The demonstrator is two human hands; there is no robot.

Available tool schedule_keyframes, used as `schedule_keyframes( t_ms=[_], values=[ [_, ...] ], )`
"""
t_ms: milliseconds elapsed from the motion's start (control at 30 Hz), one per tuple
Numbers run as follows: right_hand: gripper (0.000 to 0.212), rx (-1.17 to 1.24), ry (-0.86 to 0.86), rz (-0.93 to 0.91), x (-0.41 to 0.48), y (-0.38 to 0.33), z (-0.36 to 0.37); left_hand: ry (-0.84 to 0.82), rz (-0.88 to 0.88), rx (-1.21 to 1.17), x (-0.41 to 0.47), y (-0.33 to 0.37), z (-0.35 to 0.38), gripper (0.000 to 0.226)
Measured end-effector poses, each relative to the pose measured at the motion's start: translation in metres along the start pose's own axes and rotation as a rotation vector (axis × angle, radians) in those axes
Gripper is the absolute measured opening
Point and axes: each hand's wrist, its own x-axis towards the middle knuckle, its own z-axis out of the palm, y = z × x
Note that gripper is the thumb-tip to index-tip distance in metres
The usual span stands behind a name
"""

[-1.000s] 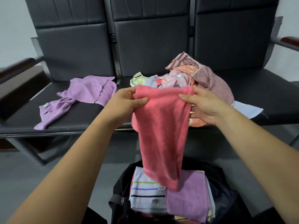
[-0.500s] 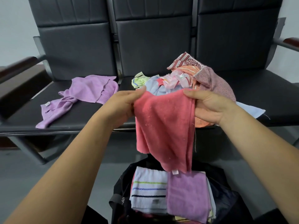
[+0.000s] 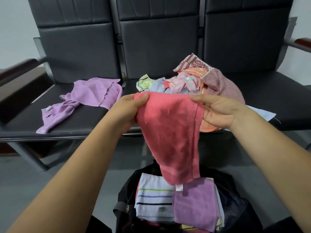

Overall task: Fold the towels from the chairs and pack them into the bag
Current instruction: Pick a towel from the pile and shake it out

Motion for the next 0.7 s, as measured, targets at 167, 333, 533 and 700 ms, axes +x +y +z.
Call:
schedule_keyframes(
  t_ms=[167, 333, 533, 700],
  values=[
    [0.035, -0.164, 0.07, -0.057, 0.003, 0.003, -0.007, -0.229, -0.009, -0.139, -0.005, 0.006, -0.003, 0.034],
    [0.019, -0.198, 0.096, -0.178, 0.005, 0.003, -0.009, -0.048, 0.15, 0.244, 0.001, -0.001, -0.01, 0.022],
    [0.024, 0.134, -0.021, -0.105, 0.005, 0.001, 0.001, 0.062, 0.089, 0.004, 0.002, -0.001, -0.001, 0.017],
    [0.025, -0.078, -0.02, -0.089, 0.005, 0.002, -0.002, -0.161, 0.117, -0.147, -0.002, -0.001, -0.004, 0.029]
  ],
)
